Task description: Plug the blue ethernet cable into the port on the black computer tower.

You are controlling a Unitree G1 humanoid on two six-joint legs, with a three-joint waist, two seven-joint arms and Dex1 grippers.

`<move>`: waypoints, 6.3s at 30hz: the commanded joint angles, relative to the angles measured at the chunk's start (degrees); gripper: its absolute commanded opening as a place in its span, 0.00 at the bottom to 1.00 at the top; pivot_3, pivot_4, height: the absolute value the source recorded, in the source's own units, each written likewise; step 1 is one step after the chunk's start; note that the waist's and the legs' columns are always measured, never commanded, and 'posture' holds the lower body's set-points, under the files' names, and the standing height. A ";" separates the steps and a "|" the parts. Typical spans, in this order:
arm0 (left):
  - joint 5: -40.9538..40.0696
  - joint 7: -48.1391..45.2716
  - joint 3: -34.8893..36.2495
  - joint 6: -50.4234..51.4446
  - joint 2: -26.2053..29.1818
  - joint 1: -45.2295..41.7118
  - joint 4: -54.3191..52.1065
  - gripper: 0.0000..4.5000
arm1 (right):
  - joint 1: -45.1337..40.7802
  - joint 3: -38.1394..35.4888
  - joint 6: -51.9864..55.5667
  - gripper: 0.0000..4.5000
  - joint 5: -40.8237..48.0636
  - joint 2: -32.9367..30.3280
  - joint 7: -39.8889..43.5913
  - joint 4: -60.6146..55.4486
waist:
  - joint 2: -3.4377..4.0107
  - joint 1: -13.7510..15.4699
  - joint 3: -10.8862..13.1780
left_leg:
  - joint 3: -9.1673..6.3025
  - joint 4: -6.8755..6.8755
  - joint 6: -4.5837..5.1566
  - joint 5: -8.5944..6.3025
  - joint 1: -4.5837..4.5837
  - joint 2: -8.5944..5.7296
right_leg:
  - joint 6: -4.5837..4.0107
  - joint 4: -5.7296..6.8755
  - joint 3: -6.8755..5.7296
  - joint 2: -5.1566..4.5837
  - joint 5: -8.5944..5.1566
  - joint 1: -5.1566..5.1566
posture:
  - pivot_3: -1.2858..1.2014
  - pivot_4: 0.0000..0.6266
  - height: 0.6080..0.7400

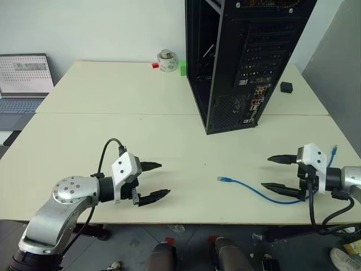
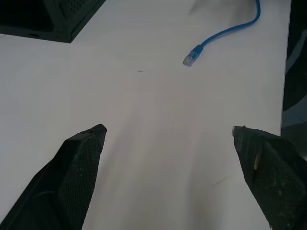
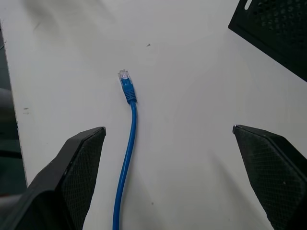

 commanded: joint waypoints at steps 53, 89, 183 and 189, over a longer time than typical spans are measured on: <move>4.66 -5.37 -12.79 -4.58 -2.19 -8.85 4.22 1.00 | -5.15 18.24 -8.87 0.01 -15.28 12.23 -7.73 6.20 | -0.04 -0.08 -0.02 | -0.02 0.02 0.00 0.00 0.03 -0.01 | -0.21 0.03 -0.01 0.05 0.12 0.01 | 0.52 0.24 1.00; 13.03 -7.76 -19.72 -12.41 -13.52 -21.55 20.89 0.47 | -16.26 25.27 2.05 0.00 -14.76 15.01 -6.08 -6.57 | -0.04 -0.02 -0.02 | -0.13 0.10 0.00 0.00 -0.06 -0.05 | -0.23 0.06 -0.10 0.04 0.13 0.00 | 0.52 0.24 1.00; 51.48 33.04 -21.68 -89.58 -12.73 -28.94 50.86 0.55 | -19.64 11.26 33.30 0.00 19.81 26.42 -19.37 -6.18 | -0.07 0.04 -0.06 | -0.21 0.10 0.00 0.00 -0.19 -0.06 | -0.23 0.07 -0.40 -0.08 0.16 0.01 | 0.52 0.24 1.00; 36.24 23.66 -23.02 -77.51 -12.27 -24.94 46.07 0.58 | -19.56 8.12 29.65 0.00 16.89 23.15 -19.99 -4.84 | -0.07 0.01 -0.06 | -0.23 0.11 0.00 0.00 -0.20 -0.07 | -0.23 0.07 -0.42 -0.10 0.15 0.01 | 0.52 0.24 1.00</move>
